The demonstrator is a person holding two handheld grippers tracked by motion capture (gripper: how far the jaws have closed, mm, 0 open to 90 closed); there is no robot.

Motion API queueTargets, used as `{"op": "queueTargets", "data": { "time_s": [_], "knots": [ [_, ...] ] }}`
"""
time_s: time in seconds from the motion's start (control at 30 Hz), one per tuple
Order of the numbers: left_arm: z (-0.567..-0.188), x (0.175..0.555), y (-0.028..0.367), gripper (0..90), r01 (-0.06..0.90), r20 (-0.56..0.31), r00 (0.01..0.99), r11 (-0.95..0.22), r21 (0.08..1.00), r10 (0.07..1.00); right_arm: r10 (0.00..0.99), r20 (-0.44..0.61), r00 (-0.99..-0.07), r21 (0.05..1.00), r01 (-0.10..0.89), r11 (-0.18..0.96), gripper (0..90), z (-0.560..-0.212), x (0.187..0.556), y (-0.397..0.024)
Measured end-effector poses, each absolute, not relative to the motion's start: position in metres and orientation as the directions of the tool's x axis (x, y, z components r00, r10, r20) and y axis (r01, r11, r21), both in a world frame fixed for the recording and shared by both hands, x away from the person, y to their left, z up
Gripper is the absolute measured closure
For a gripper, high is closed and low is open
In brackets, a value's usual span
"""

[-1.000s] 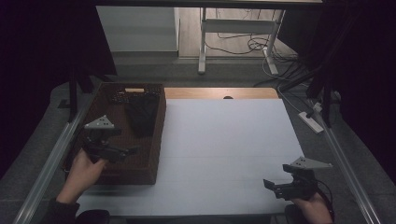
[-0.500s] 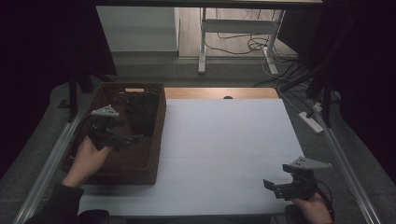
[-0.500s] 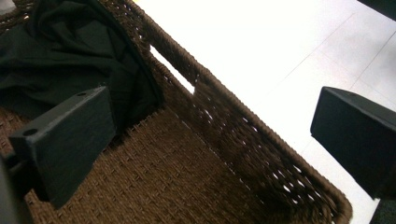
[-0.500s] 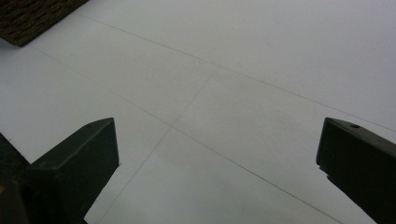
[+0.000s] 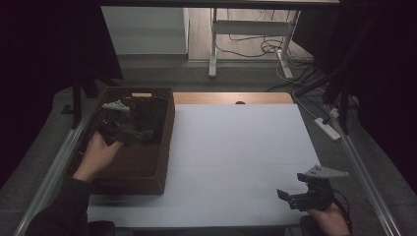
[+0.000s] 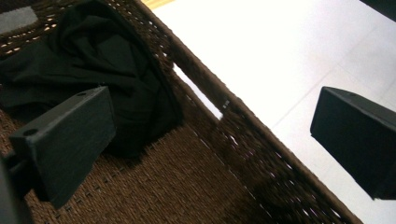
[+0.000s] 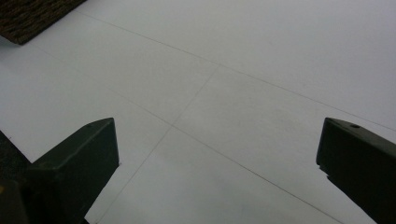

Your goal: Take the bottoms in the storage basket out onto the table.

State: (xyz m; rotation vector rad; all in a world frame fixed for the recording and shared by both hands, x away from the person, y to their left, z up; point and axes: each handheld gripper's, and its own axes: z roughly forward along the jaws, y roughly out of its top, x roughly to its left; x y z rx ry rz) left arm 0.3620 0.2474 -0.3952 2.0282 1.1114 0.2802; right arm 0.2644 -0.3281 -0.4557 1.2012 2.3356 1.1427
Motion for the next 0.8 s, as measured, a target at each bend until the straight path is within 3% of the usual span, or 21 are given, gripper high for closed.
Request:
{"op": "queueTargets", "data": {
  "time_s": [0.43, 0.8],
  "knots": [
    [-0.398, 0.389, 0.241, 0.0, 0.621, -0.122, 0.564, -0.322, 0.715, 0.817, 0.777, 0.105, -0.62, 0.75, 0.563, 0.348, 0.0, -0.456, 0.265, -0.328],
    [-0.405, 0.417, 0.244, 0.0, 0.632, -0.136, 0.555, -0.309, 0.711, 0.821, 0.774, 0.107, -0.624, 0.746, 0.565, 0.352, 0.0, -0.456, 0.265, -0.328]
  ]
}}
